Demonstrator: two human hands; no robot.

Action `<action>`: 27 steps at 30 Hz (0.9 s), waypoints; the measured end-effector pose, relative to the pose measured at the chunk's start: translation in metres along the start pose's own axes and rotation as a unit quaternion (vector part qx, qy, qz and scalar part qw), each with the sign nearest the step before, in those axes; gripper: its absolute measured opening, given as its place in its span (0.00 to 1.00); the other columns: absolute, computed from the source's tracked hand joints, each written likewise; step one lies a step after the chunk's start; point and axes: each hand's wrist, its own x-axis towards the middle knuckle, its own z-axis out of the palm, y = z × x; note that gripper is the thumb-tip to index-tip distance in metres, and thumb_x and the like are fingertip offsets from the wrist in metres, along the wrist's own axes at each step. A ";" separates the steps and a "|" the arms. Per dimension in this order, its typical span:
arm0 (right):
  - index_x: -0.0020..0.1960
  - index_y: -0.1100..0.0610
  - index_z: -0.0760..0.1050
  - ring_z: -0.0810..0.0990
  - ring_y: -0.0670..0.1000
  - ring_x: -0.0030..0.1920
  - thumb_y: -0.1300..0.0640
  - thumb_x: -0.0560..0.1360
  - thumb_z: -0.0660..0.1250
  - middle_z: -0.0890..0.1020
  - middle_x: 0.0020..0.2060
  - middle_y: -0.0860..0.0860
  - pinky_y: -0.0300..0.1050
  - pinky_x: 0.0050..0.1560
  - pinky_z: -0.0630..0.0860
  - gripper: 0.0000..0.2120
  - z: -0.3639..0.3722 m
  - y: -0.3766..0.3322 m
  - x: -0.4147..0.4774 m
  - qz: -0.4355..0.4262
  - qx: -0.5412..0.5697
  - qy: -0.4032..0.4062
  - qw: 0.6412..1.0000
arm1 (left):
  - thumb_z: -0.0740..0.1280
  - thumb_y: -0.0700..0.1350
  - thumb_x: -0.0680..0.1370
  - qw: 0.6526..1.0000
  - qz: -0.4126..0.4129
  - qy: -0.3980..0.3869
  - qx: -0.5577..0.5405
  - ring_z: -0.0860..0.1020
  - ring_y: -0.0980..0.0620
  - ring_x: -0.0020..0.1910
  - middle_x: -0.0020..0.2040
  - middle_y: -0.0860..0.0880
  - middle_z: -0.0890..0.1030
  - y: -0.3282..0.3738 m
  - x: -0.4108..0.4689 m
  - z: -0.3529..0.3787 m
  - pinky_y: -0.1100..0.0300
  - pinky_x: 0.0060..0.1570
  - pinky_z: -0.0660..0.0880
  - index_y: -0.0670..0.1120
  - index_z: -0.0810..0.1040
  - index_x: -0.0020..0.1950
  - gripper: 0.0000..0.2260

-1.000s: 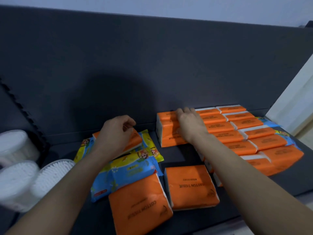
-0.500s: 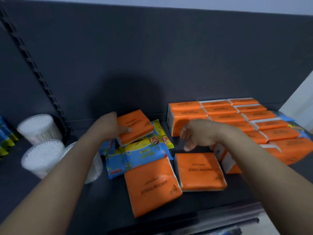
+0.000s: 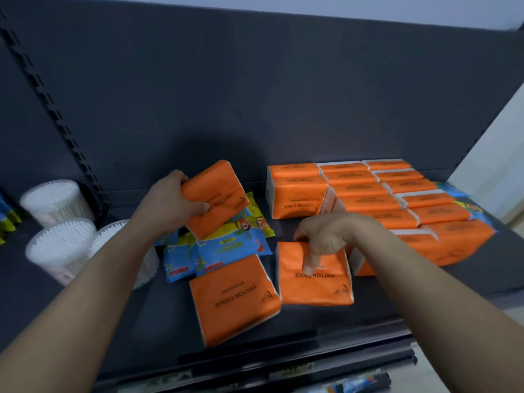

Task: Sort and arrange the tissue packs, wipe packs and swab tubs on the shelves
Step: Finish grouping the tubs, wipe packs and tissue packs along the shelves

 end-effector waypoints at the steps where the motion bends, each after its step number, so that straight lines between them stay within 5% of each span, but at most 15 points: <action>1: 0.69 0.53 0.69 0.71 0.52 0.63 0.50 0.69 0.73 0.74 0.63 0.50 0.46 0.62 0.69 0.30 -0.002 0.002 -0.004 -0.009 0.010 0.015 1.000 | 0.74 0.46 0.69 1.000 0.002 -0.002 -0.012 0.72 0.55 0.39 0.47 0.49 0.74 0.002 -0.002 0.000 0.61 0.32 0.66 0.45 0.70 0.55 0.19; 7: 0.60 0.54 0.72 0.73 0.50 0.49 0.56 0.68 0.74 0.74 0.42 0.45 0.39 0.39 0.68 0.21 -0.030 0.020 -0.010 -0.051 0.098 0.228 0.967 | 0.72 0.45 0.72 0.998 0.004 0.010 -0.070 0.71 0.58 0.38 0.41 0.55 0.71 0.016 -0.012 0.001 0.62 0.31 0.65 0.47 0.67 0.55 0.17; 10: 0.65 0.58 0.70 0.75 0.54 0.52 0.60 0.71 0.70 0.77 0.53 0.54 0.39 0.46 0.68 0.24 -0.034 0.025 0.003 -0.044 0.090 0.302 0.948 | 0.69 0.44 0.73 0.996 -0.001 0.027 -0.082 0.72 0.57 0.38 0.42 0.53 0.72 0.020 -0.016 0.002 0.61 0.31 0.66 0.48 0.67 0.56 0.16; 14: 0.68 0.55 0.68 0.75 0.57 0.61 0.62 0.72 0.66 0.75 0.63 0.55 0.43 0.57 0.73 0.25 -0.026 0.028 0.033 -0.023 0.024 0.284 0.958 | 0.68 0.43 0.73 0.997 0.006 0.019 -0.072 0.73 0.57 0.39 0.43 0.53 0.73 0.022 -0.021 0.006 0.62 0.32 0.67 0.49 0.67 0.56 0.15; 17: 0.70 0.51 0.67 0.71 0.56 0.65 0.62 0.74 0.65 0.75 0.64 0.53 0.50 0.65 0.67 0.26 -0.025 0.030 0.045 -0.011 -0.020 0.293 0.956 | 0.70 0.42 0.72 0.998 0.026 -0.002 -0.060 0.74 0.57 0.40 0.43 0.54 0.74 0.024 -0.026 0.009 0.62 0.35 0.70 0.49 0.70 0.55 0.15; 21: 0.66 0.55 0.67 0.67 0.59 0.64 0.59 0.72 0.68 0.72 0.61 0.56 0.50 0.61 0.66 0.23 -0.026 0.033 0.049 -0.019 -0.068 0.363 0.929 | 0.71 0.42 0.70 0.997 0.058 -0.037 -0.029 0.76 0.55 0.43 0.46 0.51 0.77 0.030 -0.030 0.014 0.59 0.41 0.73 0.50 0.72 0.55 0.15; 27: 0.60 0.57 0.74 0.76 0.56 0.58 0.69 0.70 0.63 0.76 0.58 0.56 0.42 0.53 0.71 0.20 -0.034 0.052 0.036 -0.078 0.035 0.372 0.924 | 0.74 0.42 0.69 0.990 0.107 -0.091 -0.016 0.75 0.59 0.41 0.46 0.54 0.77 0.053 -0.029 0.036 0.73 0.35 0.70 0.51 0.75 0.54 0.17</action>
